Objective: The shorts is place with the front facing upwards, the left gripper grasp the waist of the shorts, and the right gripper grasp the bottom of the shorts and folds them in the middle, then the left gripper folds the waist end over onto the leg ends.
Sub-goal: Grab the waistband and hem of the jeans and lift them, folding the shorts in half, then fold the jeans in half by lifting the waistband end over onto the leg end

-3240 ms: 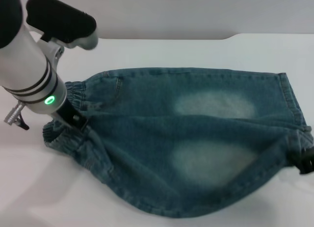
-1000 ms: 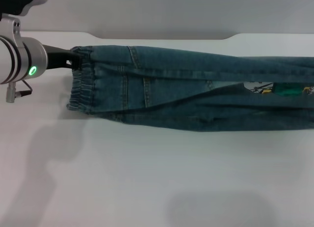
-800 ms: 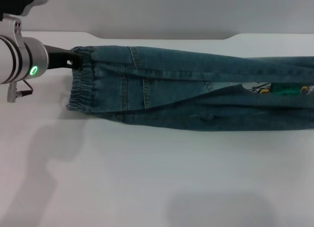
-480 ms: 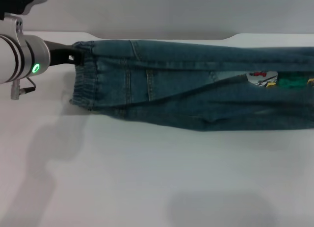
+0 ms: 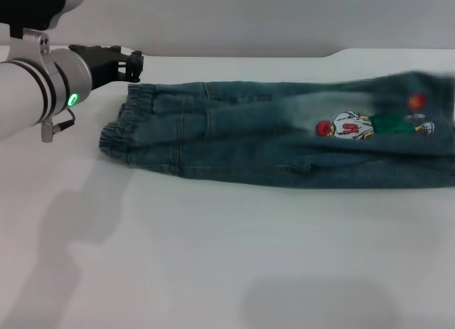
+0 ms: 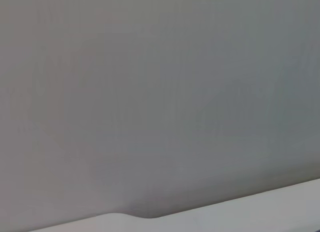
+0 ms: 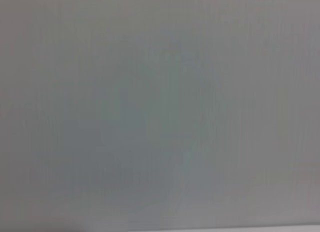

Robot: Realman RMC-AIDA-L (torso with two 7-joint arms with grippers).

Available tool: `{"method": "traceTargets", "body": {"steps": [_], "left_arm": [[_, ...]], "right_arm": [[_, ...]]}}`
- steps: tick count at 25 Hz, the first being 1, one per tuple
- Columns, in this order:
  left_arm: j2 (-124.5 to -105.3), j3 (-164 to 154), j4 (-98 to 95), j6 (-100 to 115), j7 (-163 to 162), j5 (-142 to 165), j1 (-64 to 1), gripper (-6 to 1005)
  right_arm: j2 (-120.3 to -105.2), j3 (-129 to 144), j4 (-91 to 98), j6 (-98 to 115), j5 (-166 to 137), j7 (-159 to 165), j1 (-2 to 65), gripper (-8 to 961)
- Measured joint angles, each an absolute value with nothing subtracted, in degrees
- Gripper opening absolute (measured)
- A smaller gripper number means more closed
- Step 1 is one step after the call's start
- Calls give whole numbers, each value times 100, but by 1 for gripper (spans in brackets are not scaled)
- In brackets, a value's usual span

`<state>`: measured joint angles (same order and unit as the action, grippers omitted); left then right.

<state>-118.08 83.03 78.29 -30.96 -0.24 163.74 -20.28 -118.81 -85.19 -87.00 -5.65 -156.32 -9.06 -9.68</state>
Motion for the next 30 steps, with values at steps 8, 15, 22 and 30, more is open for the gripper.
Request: {"method": "traceTargets", "body": {"steps": [8,15,22,30], "left_arm": [[-11801,8289,7834,-2979,-11,16370,-1983,410],[-11801,8243,8224,-3043,-2,16365,-1700,693],[-11800,8281,8295,-3892,0,16374,-1845,844],[-11795,8349,8589,-4779,3,16397,-2030,844]], "right_arm": [[-11881,-8161,-8640,145,-15722,-913,-1189,488],[-11912,-7595,-8086,2242,-16292,-909,-1436,734],[-11917,-7468,-7214,3554,-16186,-661,-1243,769],[-11927,-7291,-6309,3966,-15531,-733,-771,700]]}}
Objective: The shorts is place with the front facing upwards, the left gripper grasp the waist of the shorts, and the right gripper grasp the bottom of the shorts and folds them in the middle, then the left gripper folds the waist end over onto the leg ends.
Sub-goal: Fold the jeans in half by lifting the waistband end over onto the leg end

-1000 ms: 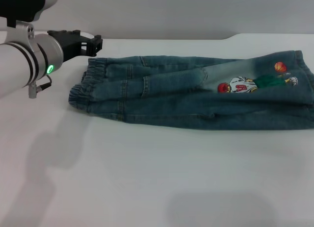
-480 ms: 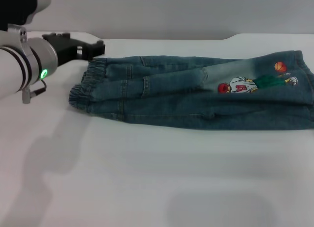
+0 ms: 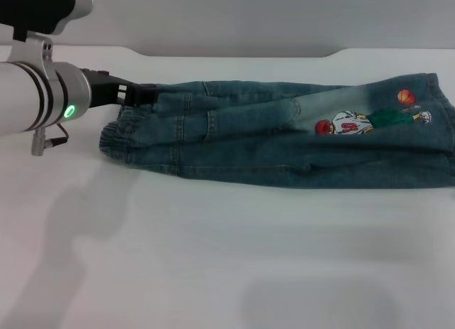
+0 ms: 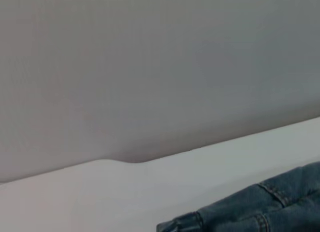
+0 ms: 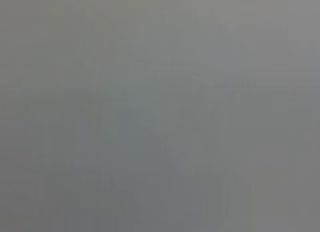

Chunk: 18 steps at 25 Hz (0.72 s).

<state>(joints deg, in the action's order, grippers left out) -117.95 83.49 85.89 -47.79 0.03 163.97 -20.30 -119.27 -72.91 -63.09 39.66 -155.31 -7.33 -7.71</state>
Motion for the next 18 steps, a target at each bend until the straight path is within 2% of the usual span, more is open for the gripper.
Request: {"method": "traceTargets", "body": {"steps": [2,7,18], "left_arm": [[-11795,8380,8602,-4843,4,16402,-2046,845],[-11794,8751,8301,-5477,6,16396,-2367,845],[-11804,8780,7368,-6094,17,16323,-3047,845]], "right_arm": [[-11915,-7183,-6046,4069,-15440,-733,-610,683],[-11908,-6961,-5907,4091,-15456,-735,-526,445],[-11899,-6856,-5836,4203,-15478,-748,-583,15]]}}
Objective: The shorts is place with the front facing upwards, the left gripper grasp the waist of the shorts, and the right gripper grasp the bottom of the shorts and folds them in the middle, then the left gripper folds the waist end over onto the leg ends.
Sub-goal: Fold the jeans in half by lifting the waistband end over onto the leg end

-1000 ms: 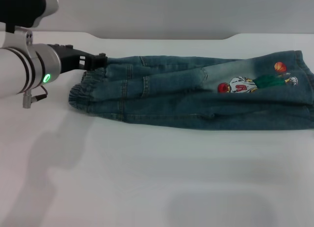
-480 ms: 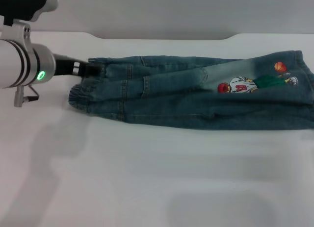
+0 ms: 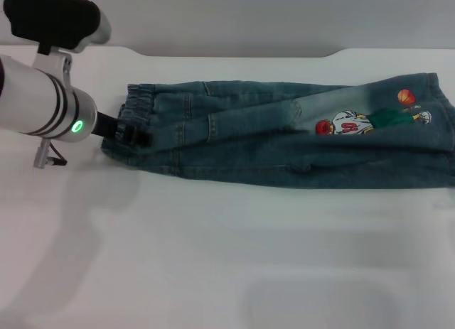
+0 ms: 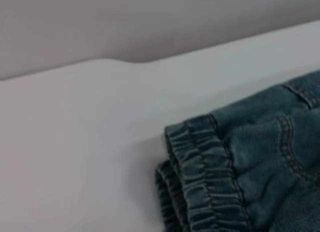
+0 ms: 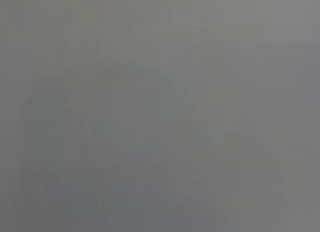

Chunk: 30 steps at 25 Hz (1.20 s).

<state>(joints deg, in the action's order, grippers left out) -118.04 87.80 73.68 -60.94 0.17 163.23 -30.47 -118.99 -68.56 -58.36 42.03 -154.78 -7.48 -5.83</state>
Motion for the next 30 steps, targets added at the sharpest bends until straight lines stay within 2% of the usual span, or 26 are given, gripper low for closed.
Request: {"method": "traceTargets", "body": {"steps": [24,30], "left_arm": [[-11798,8807,6990,-6196,166,16054,-3251,846],[-11795,8815,7134,-6136,247,16060,-3098,631]], "right_arm": [[-11875,-6857,-6173,4237,-15619,-756,-832,0],[-11874,-6848,-6291,4215,-15619,-756,-895,-1]]}}
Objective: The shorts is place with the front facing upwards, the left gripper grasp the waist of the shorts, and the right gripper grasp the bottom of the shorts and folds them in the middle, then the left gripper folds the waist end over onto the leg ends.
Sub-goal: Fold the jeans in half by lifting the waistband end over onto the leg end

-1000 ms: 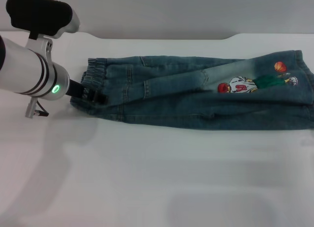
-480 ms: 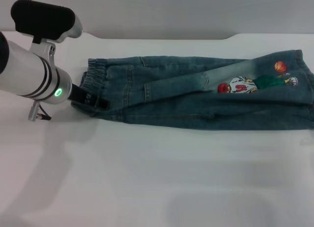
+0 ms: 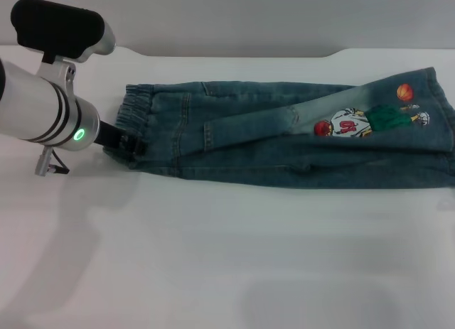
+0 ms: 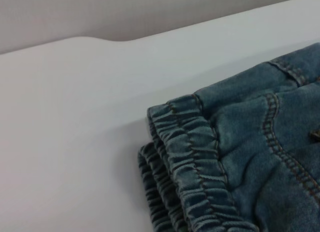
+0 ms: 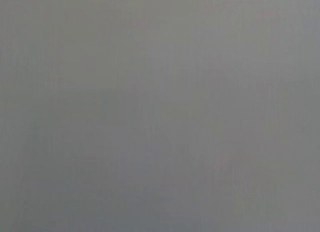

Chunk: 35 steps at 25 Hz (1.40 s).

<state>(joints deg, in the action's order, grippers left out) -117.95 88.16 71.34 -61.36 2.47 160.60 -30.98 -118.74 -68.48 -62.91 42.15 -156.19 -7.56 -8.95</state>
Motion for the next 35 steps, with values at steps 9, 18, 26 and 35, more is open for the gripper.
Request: {"method": "traceTargets", "body": {"steps": [9,18,26,35], "left_arm": [[-11801,8837,7341,-6126,247,16010,-2884,413],[-11804,8833,8053,-6389,242,16028,-2678,366],[-11804,8796,8725,-6615,186,16094,-2507,249],[-11813,8792,9183,-6720,165,16147,-2386,59]], "right_arm": [[-11874,-6846,-6286,4193,-15619,-756,-820,0],[-11902,-6650,-5595,4099,-15580,-645,-216,0],[-11923,-6528,-4595,4025,-15570,-179,747,0],[-11921,-6498,-4299,4025,-15565,27,1073,-1]]}}
